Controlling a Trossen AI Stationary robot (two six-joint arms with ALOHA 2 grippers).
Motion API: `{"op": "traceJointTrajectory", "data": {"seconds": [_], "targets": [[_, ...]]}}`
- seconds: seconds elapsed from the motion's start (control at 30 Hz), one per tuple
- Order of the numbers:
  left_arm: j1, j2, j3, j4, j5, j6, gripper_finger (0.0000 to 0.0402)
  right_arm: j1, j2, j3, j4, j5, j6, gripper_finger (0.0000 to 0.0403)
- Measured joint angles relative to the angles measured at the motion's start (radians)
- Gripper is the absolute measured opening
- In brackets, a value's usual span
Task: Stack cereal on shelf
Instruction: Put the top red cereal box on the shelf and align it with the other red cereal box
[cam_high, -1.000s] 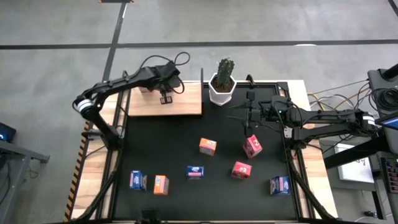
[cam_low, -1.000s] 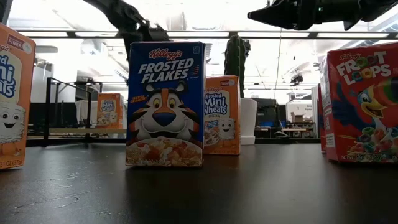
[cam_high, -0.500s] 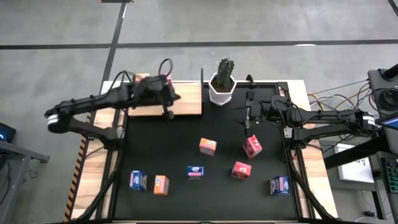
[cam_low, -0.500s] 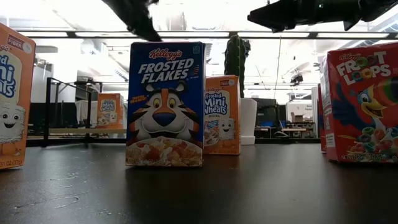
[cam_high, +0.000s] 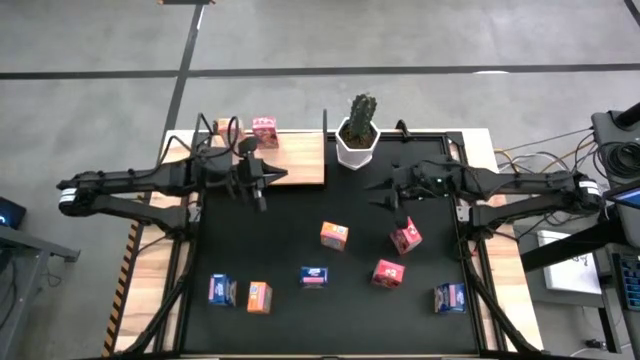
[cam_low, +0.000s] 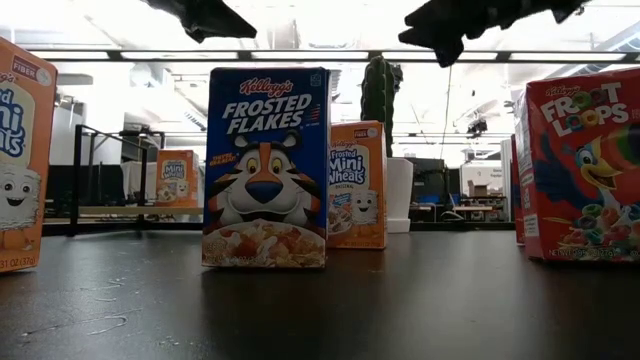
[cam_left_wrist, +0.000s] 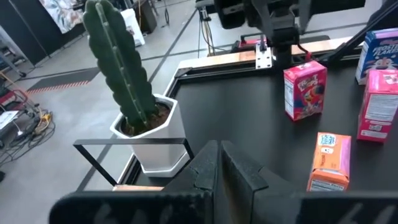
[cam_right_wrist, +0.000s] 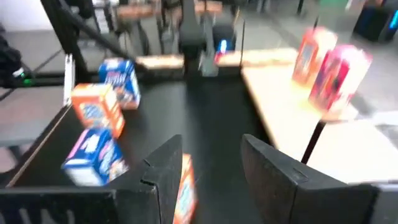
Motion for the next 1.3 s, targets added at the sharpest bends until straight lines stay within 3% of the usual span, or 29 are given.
{"op": "traceJointTrajectory", "data": {"seconds": [0.23, 0.4, 0.57, 0.73, 1.1, 1.3], "targets": [[0.000, 0.009, -0.002, 0.000, 0.000, -0.007, 0.0003, 0.043, 0.107, 0.225, -0.509, -0.001, 0.270, 0.0155], [0.000, 0.013, -0.002, 0.000, 0.000, -0.007, 0.0003, 0.070, 0.199, 0.385, -0.914, -0.001, 0.569, 0.0155], [0.001, 0.013, -0.002, 0.000, 0.000, -0.007, 0.0003, 0.112, 0.263, 0.454, -1.211, 0.040, 0.811, 0.0155], [0.001, 0.014, -0.002, -0.001, 0.000, -0.007, 0.0003, 0.130, 0.288, 0.437, -1.262, 0.076, 0.884, 0.0171], [0.001, 0.014, -0.002, -0.008, 0.000, -0.010, 0.0003, 0.165, 0.325, 0.379, -1.236, 0.070, 0.914, 0.0304], [0.001, 0.014, -0.002, -0.009, -0.004, -0.006, 0.0003, 0.214, 0.347, 0.339, -1.192, 0.077, 0.965, 0.0345]]}}
